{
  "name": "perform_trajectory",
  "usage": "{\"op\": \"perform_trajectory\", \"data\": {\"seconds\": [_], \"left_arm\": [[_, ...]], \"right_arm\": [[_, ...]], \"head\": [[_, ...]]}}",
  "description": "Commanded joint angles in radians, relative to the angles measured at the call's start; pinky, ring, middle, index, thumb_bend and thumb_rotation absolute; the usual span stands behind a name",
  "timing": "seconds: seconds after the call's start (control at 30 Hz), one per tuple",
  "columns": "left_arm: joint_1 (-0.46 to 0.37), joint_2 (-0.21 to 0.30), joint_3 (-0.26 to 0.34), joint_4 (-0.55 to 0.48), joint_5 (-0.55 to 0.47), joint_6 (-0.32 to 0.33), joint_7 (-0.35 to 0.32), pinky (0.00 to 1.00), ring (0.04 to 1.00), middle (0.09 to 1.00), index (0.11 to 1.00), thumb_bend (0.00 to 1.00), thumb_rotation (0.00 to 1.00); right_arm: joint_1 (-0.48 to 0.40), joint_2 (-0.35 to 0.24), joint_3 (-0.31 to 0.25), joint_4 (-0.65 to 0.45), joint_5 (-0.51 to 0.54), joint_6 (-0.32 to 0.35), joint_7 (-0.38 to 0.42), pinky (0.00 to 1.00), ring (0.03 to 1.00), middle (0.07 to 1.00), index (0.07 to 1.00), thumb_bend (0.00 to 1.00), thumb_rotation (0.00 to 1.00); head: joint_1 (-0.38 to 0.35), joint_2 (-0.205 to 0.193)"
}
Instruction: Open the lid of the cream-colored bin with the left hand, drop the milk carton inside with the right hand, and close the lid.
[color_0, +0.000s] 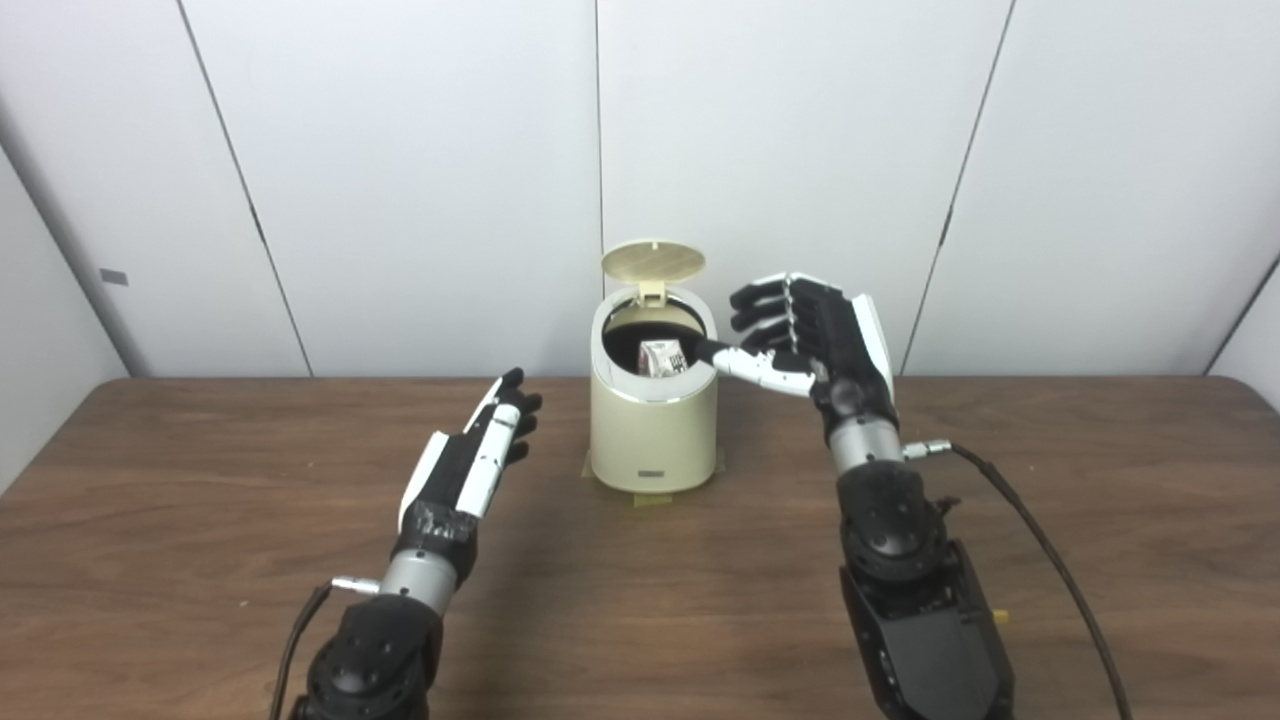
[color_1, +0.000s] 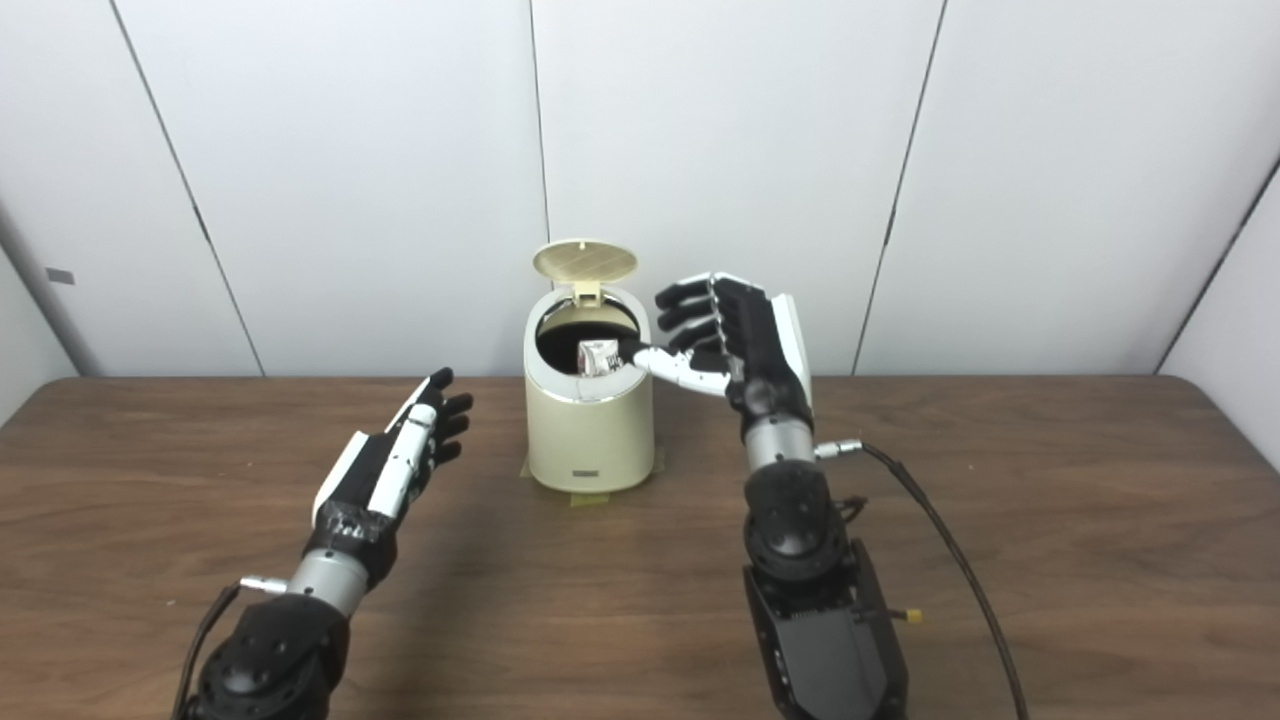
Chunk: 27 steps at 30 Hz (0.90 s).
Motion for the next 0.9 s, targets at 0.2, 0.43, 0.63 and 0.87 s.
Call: {"op": "perform_trajectory", "data": {"seconds": [0.2,0.43,0.63,0.87], "left_arm": [[-0.184,0.032,0.042,0.092,-0.054,-0.035,-0.009,0.92,0.934,0.929,0.957,0.41,0.97],[-0.310,0.081,0.024,0.202,-0.057,-0.066,-0.049,0.95,0.956,0.962,0.973,0.46,1.00],[-0.398,0.101,0.011,0.301,-0.069,-0.084,-0.071,0.95,0.949,0.948,0.957,0.47,1.00],[-0.466,0.094,-0.011,0.392,-0.067,-0.109,-0.086,0.93,0.935,0.923,0.928,0.50,1.00]], "right_arm": [[0.106,-0.054,-0.052,-0.155,0.195,0.053,0.145,0.50,0.597,0.654,0.498,0.50,0.14],[0.230,-0.079,-0.083,-0.206,0.316,0.059,0.205,0.77,0.843,0.869,0.852,0.55,0.76],[0.313,-0.059,-0.098,-0.237,0.351,0.028,0.198,0.81,0.851,0.863,0.851,0.57,0.88],[0.378,-0.027,-0.093,-0.213,0.341,-0.053,0.167,0.79,0.853,0.892,0.855,0.57,0.91]], "head": [[0.025,-0.022],[0.026,-0.033],[0.047,-0.037],[0.071,-0.059]]}}
